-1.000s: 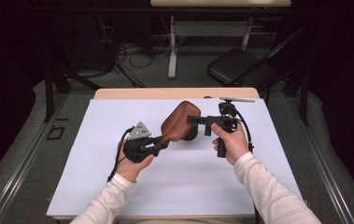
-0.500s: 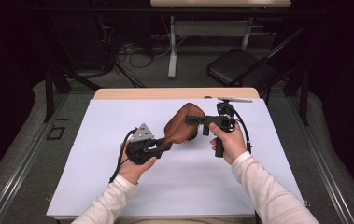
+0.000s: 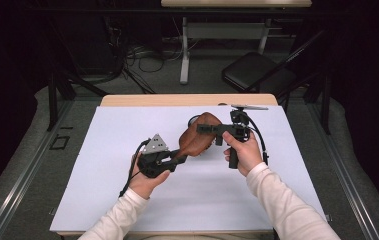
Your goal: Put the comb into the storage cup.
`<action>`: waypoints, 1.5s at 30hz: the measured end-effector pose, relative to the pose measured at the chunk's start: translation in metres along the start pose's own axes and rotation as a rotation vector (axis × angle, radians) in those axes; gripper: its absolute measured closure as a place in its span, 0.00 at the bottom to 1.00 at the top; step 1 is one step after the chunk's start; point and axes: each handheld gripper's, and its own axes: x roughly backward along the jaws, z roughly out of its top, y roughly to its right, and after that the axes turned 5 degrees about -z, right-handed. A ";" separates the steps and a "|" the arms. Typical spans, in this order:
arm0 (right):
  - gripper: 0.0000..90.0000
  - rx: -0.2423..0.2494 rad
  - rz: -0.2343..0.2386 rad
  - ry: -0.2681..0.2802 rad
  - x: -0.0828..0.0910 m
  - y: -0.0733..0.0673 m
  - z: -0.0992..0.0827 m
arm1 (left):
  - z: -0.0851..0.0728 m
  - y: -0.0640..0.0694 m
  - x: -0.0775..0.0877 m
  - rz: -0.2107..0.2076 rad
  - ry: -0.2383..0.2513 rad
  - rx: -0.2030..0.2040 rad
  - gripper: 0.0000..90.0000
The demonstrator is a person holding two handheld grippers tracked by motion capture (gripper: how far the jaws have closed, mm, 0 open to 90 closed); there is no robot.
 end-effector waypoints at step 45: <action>0.46 -0.096 0.023 -0.015 0.002 0.011 0.002 | -0.006 -0.003 -0.007 -0.011 -0.021 0.010 0.80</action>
